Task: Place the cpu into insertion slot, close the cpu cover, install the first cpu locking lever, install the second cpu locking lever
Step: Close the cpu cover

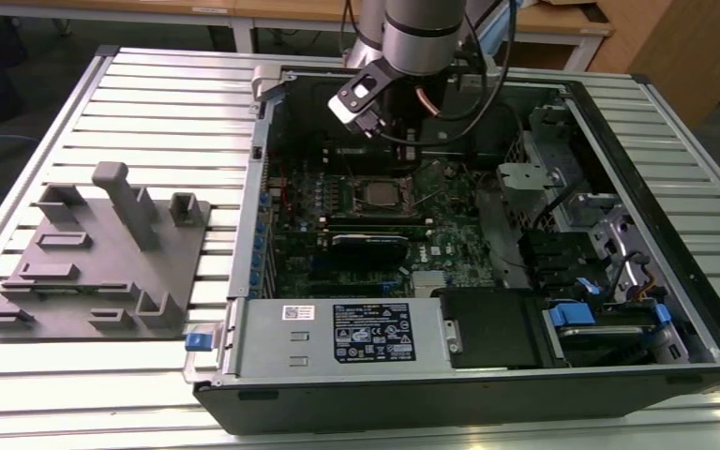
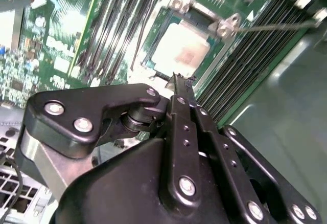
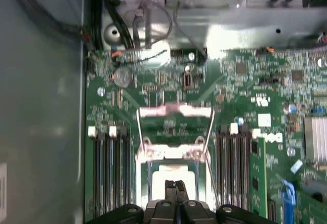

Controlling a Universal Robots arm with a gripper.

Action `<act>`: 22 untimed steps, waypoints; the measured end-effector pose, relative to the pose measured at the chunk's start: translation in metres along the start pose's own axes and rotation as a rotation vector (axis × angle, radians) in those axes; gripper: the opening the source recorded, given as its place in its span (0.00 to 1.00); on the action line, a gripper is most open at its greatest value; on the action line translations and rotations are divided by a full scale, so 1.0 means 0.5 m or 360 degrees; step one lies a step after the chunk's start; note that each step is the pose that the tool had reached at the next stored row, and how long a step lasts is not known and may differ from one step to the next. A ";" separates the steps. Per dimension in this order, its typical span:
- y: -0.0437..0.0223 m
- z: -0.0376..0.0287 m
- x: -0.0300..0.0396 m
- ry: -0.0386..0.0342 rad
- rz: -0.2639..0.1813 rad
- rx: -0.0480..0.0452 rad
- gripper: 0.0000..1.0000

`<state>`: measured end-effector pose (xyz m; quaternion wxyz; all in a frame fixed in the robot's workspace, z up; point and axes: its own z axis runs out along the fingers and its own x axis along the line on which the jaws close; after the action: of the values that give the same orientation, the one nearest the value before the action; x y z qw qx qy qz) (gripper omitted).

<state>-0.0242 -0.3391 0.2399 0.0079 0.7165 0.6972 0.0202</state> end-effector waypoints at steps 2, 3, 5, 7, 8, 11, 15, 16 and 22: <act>0.012 0.000 0.000 0.0000 0.0000 0.0000 0.10; 0.017 0.001 0.000 0.0000 0.0000 0.0000 0.10; 0.021 0.000 0.001 0.0000 0.0000 0.0000 0.10; 0.021 -0.006 0.001 0.0000 0.0000 0.0001 0.10; 0.021 -0.010 0.001 0.0000 0.0000 0.0001 0.10; 0.022 -0.015 0.001 0.0000 0.0000 0.0002 0.10; 0.029 -0.015 0.001 0.0000 0.0000 0.0002 0.10; 0.034 -0.015 0.001 0.0000 0.0000 0.0002 0.10; 0.064 -0.014 0.002 0.0000 0.0000 0.0002 0.10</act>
<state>0.0076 -0.3391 0.2480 0.0076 0.7165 0.6973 0.0198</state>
